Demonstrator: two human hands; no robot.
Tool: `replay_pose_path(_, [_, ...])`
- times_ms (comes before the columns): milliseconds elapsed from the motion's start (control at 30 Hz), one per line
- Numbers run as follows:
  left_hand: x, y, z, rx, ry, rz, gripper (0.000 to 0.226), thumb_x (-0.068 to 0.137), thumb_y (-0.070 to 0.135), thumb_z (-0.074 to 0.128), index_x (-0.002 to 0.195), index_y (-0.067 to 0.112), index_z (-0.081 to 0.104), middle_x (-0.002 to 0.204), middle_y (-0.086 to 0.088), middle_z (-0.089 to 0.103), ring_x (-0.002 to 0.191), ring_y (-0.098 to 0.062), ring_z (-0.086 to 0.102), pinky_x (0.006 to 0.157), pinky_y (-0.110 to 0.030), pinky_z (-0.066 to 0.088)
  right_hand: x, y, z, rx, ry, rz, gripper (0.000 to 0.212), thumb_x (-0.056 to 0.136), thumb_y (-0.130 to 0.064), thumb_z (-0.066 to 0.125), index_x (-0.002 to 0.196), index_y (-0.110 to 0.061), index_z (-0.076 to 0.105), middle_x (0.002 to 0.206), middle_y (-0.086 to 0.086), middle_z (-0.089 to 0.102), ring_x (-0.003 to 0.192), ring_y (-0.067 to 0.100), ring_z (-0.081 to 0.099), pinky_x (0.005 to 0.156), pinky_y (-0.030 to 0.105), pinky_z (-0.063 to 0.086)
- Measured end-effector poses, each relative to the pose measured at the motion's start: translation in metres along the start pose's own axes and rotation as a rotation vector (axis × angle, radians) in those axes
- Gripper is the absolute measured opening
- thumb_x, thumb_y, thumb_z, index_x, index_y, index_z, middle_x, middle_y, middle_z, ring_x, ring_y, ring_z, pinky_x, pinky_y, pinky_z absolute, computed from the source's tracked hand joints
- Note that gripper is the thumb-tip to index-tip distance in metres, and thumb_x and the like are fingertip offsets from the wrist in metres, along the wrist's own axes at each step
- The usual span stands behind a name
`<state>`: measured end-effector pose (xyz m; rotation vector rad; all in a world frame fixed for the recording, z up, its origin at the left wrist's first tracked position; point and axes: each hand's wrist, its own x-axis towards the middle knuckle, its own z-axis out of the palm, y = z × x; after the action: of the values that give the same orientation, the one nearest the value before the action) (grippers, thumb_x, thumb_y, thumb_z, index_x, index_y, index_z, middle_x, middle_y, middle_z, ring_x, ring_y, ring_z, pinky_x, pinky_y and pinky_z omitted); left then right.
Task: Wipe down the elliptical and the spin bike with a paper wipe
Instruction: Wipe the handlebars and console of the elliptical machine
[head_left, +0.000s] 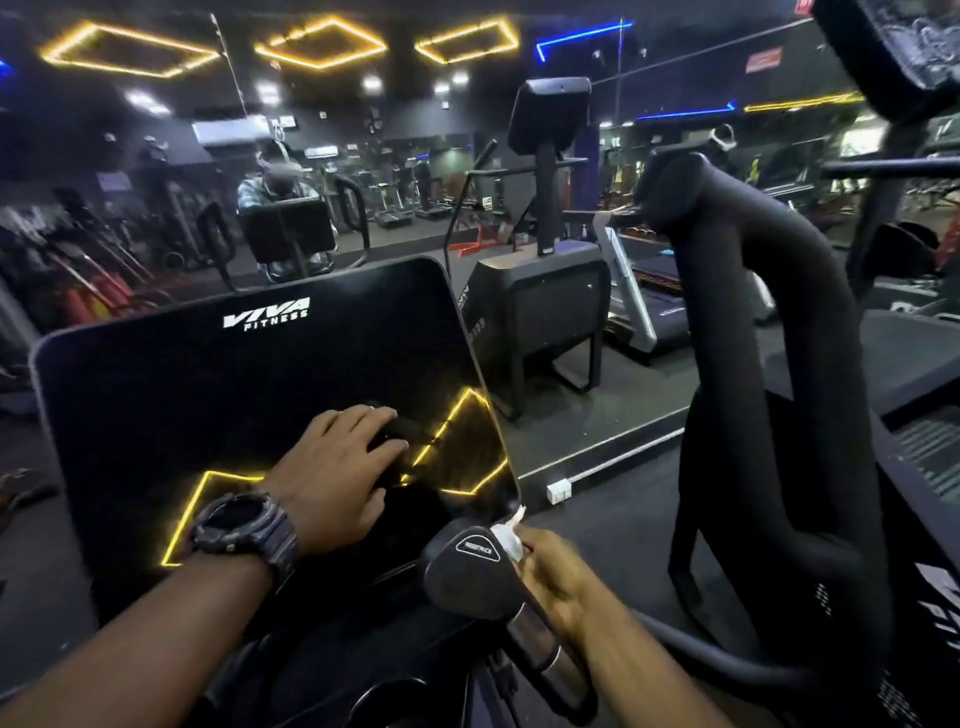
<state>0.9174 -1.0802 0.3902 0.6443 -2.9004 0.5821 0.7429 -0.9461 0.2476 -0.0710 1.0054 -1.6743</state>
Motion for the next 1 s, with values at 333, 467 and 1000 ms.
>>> replay_pose_path(333, [-0.003,-0.005,-0.003,0.007,0.08,-0.215,0.054,0.088,0.043,0.05,0.14,0.026,0.047,0.152,-0.006,0.036,0.136,-0.023,0.036,0.109,-0.04,0.035,0.038,-0.092,0.113,-0.723,0.313,-0.737,0.035,0.096,-0.013,0.039,0.061,-0.015,0.044,0.064,0.0,0.046,0.066,0.018,0.043,0.06,0.033,0.034])
replay_pose_path(467, [-0.004,-0.009,-0.004,0.012,0.133,-0.318,0.053,0.086,0.046,0.048,0.134,0.023,0.05,0.144,-0.005,0.042,0.125,-0.024,0.043,0.101,-0.041,0.04,0.051,-0.146,0.184,-0.845,0.342,-0.89,0.028,0.099,-0.017,0.04,0.079,-0.011,0.059,0.089,0.009,0.061,0.088,0.027,0.058,0.075,0.037,0.046])
replay_pose_path(1000, [-0.022,-0.025,-0.011,-0.068,0.17,-0.622,0.048,0.081,0.033,0.049,0.126,0.017,0.048,0.134,-0.006,0.042,0.118,-0.028,0.041,0.093,-0.043,0.039,0.037,-0.081,0.151,-2.035,-0.56,-1.947,0.041,0.088,-0.009,0.044,0.123,-0.014,0.066,0.133,0.006,0.06,0.119,0.02,0.059,0.101,0.024,0.043])
